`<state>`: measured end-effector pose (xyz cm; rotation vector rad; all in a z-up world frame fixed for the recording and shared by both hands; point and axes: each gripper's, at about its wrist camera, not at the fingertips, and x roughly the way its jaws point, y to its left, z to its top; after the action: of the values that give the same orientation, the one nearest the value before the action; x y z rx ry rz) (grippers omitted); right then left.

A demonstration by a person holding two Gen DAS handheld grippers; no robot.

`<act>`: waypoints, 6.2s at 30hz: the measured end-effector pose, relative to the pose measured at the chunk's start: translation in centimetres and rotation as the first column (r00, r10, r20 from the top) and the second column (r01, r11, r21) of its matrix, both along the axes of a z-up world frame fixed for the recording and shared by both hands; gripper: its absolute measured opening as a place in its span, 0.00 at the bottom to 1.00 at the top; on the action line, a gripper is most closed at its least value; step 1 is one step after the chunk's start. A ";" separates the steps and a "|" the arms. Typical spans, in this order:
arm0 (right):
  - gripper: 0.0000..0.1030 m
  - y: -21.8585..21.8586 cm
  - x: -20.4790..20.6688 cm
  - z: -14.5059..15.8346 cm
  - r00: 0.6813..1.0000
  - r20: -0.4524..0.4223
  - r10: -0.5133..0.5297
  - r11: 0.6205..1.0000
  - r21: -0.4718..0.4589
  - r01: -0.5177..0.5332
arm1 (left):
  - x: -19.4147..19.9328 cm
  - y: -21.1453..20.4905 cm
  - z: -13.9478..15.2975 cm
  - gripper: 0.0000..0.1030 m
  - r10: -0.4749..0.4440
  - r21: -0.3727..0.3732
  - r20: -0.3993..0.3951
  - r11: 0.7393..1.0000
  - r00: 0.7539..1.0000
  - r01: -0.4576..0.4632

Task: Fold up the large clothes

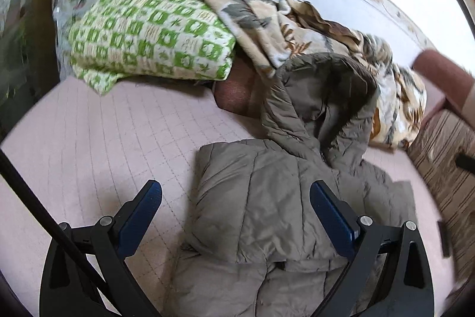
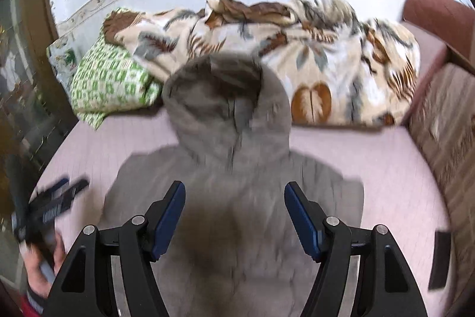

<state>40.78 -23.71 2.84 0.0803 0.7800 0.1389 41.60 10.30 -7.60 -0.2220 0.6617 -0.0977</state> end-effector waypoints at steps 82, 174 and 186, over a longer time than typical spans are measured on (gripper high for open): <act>0.26 2.6 4.5 -8.2 0.994 0.072 0.081 0.981 0.172 -0.092 | 4.4 -9.8 -4.2 0.97 -0.102 0.058 -0.054 0.993 0.993 0.105; 0.66 -3.3 -28.8 -21.9 0.986 -0.161 -0.054 0.987 0.139 0.077 | -21.6 -8.3 -12.7 0.98 -0.131 0.252 -0.275 0.946 0.952 0.203; 0.77 -2.8 -30.0 -22.0 0.992 -0.115 -0.047 0.986 0.152 0.064 | -23.3 -8.3 -13.1 1.00 -0.132 0.270 -0.254 0.942 0.958 0.201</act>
<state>10.76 -26.50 -19.17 0.2594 0.8760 0.1433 18.27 1.98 -20.75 0.1131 0.9199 -0.1367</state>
